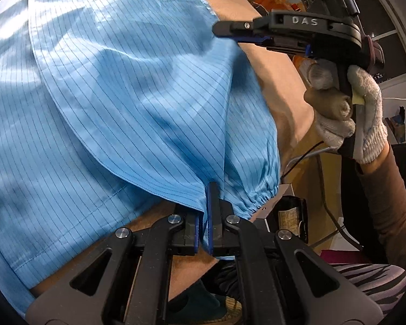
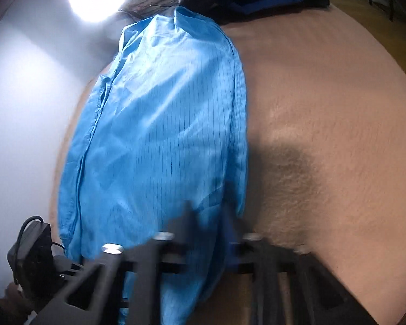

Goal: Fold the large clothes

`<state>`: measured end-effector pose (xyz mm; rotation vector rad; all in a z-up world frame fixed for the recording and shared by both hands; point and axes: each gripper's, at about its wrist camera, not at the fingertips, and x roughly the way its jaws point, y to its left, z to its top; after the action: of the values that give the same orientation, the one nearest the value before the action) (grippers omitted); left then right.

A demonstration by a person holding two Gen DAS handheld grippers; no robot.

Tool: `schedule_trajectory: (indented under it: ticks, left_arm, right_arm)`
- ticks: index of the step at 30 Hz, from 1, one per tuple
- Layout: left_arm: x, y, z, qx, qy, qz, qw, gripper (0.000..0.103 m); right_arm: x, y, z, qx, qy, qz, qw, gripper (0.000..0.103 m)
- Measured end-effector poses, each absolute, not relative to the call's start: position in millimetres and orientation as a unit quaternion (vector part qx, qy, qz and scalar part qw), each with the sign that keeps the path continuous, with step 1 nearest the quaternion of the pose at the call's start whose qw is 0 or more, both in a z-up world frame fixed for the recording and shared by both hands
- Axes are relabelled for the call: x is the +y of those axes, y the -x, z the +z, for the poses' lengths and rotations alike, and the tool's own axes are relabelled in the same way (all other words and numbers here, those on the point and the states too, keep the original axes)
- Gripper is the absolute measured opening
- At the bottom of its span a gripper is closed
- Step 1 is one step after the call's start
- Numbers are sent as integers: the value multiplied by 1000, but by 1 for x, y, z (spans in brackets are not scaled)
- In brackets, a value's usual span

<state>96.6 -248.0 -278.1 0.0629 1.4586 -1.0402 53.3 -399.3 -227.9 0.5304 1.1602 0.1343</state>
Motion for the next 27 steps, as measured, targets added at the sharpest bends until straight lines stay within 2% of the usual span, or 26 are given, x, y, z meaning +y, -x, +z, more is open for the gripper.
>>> schedule_trajectory:
  ticks: [2,7,8,11,14,17,20,21,24,25,26,27]
  left_arm:
    - [-247,-94,-276,633,-29,-452,628,0]
    - [-240,-83,-257,607,-55,-463,643,0]
    - [-238,-82,-253,605,-54,-468,642,0]
    - [-226,-83,-234,584,-41,-480,653,0]
    - [-212,-92,-220,571,-14,-485,662,0]
    - [-200,-101,-211,561,5,-486,670,0]
    - [-202,-103,-212,559,-2,-481,675,0]
    - [-205,-103,-218,569,-3,-478,669,0]
    - [-224,-98,-253,616,-19,-463,636,0]
    - [-230,-95,-266,631,-22,-456,627,0]
    - [-235,-92,-273,639,-27,-452,622,0]
    - [-241,-89,-277,639,-38,-449,623,0]
  right_arm:
    - [-403,-46,-218,526,-250,55,811,3]
    - [-401,-45,-216,528,-222,57,818,3]
    - [-398,-44,-216,528,-228,76,815,10]
    - [-399,-35,-208,497,-222,59,837,50]
    - [-411,-28,-215,479,-251,42,840,51]
    - [-423,-28,-236,479,-312,40,819,59]
    - [-424,-27,-249,466,-368,71,802,61]
    - [-421,-29,-251,466,-372,75,800,63]
    - [-409,-35,-257,476,-359,78,799,61]
    - [-406,-36,-256,477,-352,79,802,58]
    - [-404,-37,-256,479,-346,82,803,50]
    - [-401,-39,-255,483,-341,86,802,35]
